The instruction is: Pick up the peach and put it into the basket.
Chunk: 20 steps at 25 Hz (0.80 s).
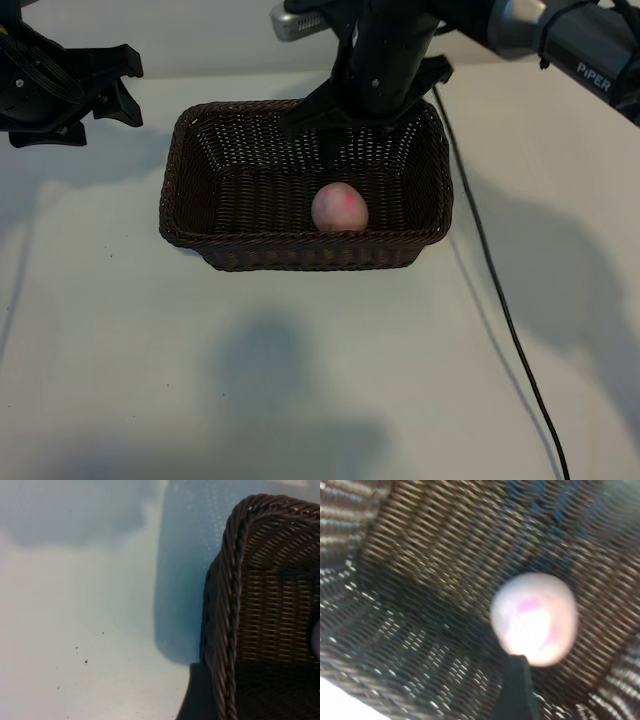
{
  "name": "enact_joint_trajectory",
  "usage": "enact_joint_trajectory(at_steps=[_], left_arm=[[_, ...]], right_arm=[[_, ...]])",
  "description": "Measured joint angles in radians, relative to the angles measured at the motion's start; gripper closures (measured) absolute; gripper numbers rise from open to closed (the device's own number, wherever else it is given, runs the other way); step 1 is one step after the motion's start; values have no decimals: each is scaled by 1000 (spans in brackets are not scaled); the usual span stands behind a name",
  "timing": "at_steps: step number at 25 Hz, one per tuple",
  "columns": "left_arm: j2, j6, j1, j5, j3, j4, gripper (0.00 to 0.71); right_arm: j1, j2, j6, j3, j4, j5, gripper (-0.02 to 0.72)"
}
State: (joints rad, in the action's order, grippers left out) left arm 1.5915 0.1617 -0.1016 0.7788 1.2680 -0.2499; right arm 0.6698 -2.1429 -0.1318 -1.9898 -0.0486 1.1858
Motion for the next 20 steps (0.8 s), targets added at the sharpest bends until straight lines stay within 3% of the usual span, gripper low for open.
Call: enact_joint_trajectory(at_steps=[3, 9, 20], left_arm=[[0, 0, 0, 0, 0, 0, 155], [0, 2, 0, 1, 0, 0, 155], [0, 2, 0, 1, 0, 0, 155]], right_arm=[[-3, 0, -31, -26, 49, 30, 135], [-65, 2, -39, -34, 49, 34, 135], [-223, 26, 2, -31, -17, 36, 136]])
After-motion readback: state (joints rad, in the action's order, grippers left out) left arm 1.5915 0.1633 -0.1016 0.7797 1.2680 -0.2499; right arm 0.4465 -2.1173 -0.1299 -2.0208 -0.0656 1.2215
